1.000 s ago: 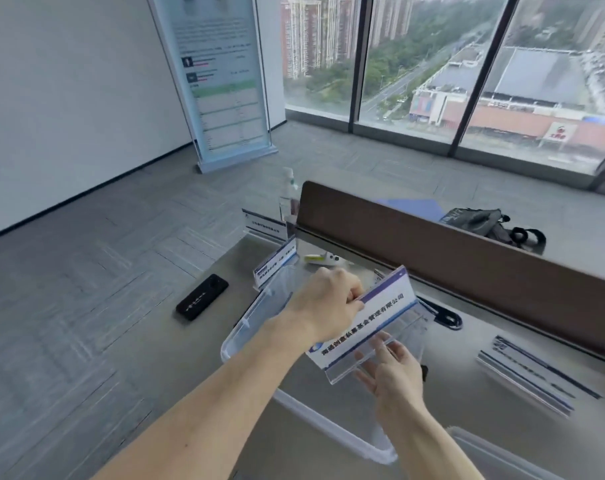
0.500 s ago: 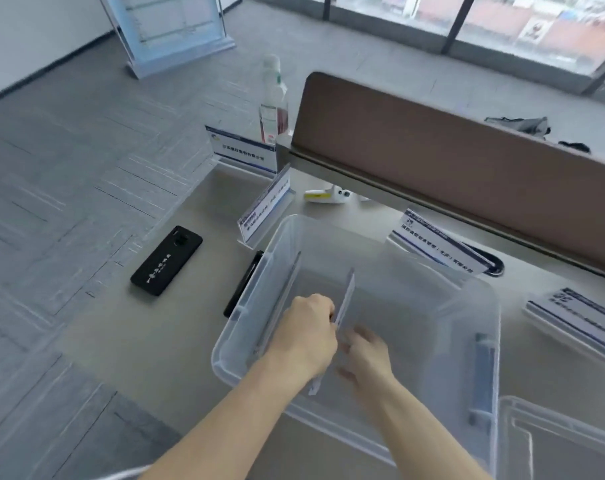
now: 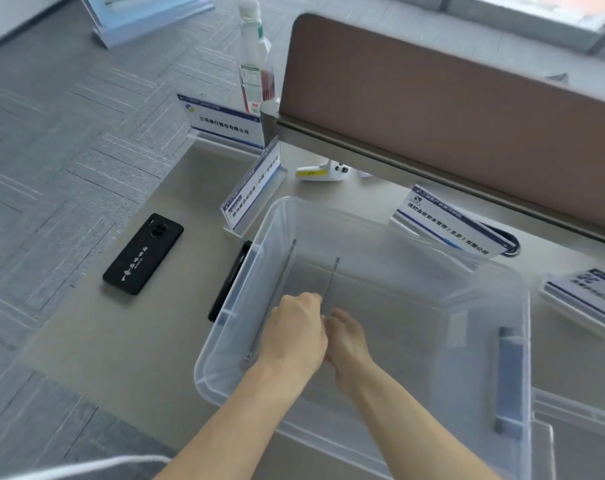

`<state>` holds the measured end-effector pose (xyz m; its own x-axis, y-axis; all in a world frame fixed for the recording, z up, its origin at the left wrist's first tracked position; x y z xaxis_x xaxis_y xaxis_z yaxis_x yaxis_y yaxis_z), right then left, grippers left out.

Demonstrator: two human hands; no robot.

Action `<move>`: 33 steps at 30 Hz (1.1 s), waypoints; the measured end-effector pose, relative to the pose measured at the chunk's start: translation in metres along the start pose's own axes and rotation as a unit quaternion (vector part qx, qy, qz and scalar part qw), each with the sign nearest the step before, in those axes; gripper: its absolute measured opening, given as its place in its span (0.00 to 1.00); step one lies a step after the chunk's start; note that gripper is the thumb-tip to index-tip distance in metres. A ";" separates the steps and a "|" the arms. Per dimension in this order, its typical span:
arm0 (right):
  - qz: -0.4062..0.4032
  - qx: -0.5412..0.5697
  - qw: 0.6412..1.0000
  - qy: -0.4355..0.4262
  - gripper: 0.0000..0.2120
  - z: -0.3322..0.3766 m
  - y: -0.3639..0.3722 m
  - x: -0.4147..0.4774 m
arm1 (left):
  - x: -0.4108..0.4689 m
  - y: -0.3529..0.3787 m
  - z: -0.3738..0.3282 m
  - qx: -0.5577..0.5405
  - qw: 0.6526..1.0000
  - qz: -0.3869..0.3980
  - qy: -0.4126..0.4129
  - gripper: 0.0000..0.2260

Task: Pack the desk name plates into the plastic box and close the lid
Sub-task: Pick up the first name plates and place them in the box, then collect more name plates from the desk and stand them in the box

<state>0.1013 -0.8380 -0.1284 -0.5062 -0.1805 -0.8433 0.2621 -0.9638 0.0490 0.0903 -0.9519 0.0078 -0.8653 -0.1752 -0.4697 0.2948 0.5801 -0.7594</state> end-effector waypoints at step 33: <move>-0.072 0.009 0.969 -0.235 0.23 0.114 -0.112 -0.187 | -0.075 -0.081 -0.153 -0.155 0.953 -0.125 0.226 0.24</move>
<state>0.0731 -0.7188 0.0845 -0.8557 -0.1093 -0.5058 0.1488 -0.9881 -0.0384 0.0691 -0.8642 0.1729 -0.9998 -0.0185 0.0043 -0.0172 0.7846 -0.6198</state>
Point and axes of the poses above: each hand's wrist, its own x-axis towards the middle knuckle, its own y-axis out of the palm, z = x × y, the point moved 10 cm from there along x, towards the middle knuckle, and after that the axes turned 10 degrees about z, right-handed, at the moved point
